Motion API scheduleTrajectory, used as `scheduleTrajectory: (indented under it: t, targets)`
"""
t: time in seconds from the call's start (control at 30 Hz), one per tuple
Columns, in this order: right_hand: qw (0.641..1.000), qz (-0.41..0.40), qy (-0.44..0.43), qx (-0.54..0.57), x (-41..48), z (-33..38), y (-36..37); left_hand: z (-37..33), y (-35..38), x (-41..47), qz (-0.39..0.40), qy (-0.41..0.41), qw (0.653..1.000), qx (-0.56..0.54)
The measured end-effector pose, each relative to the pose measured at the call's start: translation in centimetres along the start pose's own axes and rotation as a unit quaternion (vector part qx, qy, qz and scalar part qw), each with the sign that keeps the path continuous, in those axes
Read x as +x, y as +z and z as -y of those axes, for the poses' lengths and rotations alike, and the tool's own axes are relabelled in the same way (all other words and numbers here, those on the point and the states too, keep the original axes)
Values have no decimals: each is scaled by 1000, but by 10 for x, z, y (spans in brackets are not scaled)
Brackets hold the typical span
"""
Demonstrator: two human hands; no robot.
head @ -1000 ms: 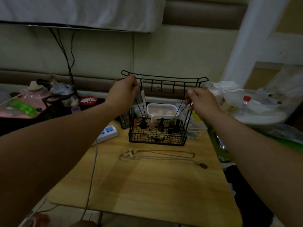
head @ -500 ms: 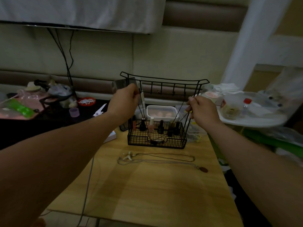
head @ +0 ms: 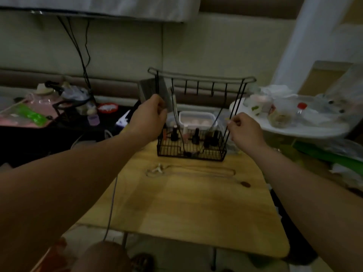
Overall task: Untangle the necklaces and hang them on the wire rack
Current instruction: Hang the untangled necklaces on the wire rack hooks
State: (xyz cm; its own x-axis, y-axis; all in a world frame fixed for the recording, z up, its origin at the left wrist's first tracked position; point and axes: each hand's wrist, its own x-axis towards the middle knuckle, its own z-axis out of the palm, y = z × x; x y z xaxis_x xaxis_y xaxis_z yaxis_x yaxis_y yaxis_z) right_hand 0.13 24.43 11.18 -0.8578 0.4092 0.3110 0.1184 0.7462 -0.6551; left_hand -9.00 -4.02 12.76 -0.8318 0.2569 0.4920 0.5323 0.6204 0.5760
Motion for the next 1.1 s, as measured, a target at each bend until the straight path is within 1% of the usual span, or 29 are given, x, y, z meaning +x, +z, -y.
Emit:
scheduleTrajectory:
  t: [0.07, 0.1, 0.17, 0.23, 0.33, 0.43, 0.5, 0.57, 0.67, 0.83, 1.0, 1.03, 1.1]
  targets:
    - [999, 28, -15, -17, -23, -3, 8, 3, 6, -26, 27, -6, 1000, 10]
    - [998, 46, -30, -26, -36, -4, 15, 4, 12, -41, 58, -3, 998, 15]
    - [992, 104, -61, -48, -63, -5, 29, 8, 24, -67, 155, 9, 987, 34]
    - [977, 164, -100, -92, -83, -7, 43, 12, 35, -86, 238, 35, 967, 81]
    - [950, 225, -144, -162, -94, -11, 57, 21, 43, -95, 277, 63, 945, 162]
    - [935, 253, -142, -205, -95, -11, 64, 23, 42, -94, 336, 56, 910, 237]
    - [924, 267, -148, -231, -95, -9, 69, 25, 44, -95, 366, 65, 889, 268]
    - [919, 273, -150, -241, -97, -6, 74, 25, 46, -97, 353, 80, 891, 272]
    - [924, 245, -154, -249, -99, -2, 81, 23, 52, -99, 309, 111, 905, 269]
    - [912, 246, -188, -270, -98, 9, 92, 14, 69, -97, 307, 160, 893, 288]
    - [904, 256, -185, -289, -99, 10, 98, 15, 81, -97, 280, 153, 908, 270]
    - [905, 258, -182, -284, -100, 9, 99, 15, 83, -98, 279, 150, 912, 261]
    - [921, 248, -171, -249, -102, 8, 99, 16, 85, -99, 281, 145, 918, 241]
